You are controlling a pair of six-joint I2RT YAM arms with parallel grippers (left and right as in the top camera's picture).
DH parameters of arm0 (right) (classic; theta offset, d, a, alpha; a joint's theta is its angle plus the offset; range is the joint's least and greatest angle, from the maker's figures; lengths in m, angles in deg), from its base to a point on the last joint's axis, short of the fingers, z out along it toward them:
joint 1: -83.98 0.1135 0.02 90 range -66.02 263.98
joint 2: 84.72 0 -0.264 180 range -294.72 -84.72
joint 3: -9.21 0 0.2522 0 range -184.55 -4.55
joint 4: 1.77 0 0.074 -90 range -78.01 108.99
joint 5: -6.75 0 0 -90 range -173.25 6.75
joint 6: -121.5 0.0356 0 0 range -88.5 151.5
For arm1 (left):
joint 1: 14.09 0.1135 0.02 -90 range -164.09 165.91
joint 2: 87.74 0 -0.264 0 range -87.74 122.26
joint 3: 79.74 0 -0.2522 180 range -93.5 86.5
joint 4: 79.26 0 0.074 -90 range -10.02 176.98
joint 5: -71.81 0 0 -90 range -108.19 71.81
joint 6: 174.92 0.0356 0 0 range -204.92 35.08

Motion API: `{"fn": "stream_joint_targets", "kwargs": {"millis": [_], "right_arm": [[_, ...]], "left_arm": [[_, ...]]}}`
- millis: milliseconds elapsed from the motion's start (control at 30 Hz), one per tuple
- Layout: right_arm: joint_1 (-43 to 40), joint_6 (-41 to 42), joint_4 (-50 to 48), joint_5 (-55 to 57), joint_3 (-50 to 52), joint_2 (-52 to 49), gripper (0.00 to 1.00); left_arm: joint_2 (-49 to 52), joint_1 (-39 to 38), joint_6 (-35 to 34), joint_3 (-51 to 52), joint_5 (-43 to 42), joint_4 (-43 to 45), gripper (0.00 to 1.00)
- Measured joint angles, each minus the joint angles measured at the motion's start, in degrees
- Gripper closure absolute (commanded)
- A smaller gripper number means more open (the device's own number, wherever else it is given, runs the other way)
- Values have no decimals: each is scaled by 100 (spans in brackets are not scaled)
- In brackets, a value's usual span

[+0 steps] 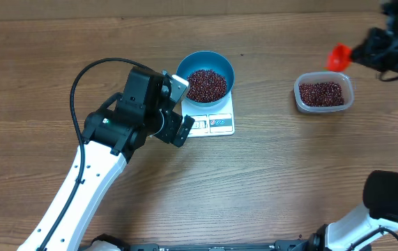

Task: Scoop item into bowl and weigh 150g on scale
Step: 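Move the empty scoop right back to the bean container, then dip the red scoop into the container and scoop beans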

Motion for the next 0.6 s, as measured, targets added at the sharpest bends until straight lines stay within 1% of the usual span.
{"fn": "stream_joint_targets", "kwargs": {"millis": [100,267,600], "right_arm": [[-295,0,-15,24,188,2,96],[-337,-2,-308,164,946,2,96],[-299,15,-1421,369,2564,0,96]], "left_arm": [[0,0,0,0,2,0,0],[0,0,0,0,0,0,1],[0,0,0,0,0,0,0]]}}
